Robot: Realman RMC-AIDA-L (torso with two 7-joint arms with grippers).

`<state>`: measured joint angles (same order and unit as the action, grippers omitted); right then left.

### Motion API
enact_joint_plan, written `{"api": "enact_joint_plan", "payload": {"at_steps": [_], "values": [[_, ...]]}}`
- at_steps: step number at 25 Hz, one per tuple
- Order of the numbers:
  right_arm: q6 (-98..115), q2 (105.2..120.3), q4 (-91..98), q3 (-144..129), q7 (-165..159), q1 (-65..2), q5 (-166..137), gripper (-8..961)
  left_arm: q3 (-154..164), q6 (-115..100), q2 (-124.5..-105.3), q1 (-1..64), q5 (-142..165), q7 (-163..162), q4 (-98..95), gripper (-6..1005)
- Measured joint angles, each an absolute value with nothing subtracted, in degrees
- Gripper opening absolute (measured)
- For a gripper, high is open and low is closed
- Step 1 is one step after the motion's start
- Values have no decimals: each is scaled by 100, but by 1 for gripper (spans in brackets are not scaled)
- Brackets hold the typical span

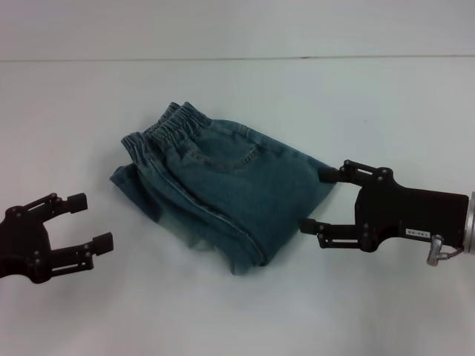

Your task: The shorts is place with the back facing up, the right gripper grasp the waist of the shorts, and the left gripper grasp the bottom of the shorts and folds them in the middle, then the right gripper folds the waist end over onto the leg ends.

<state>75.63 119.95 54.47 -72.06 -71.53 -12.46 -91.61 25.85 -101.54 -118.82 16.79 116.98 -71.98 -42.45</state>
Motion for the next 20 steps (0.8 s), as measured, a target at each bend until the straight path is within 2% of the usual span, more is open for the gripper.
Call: {"api": "enact_joint_plan", "payload": {"at_steps": [20], "values": [[7603,11979,5359,-7121,-7034,-1092,-9125,924,2583,-10383,-11881,1677,11978,-7199,-4404,915]]}}
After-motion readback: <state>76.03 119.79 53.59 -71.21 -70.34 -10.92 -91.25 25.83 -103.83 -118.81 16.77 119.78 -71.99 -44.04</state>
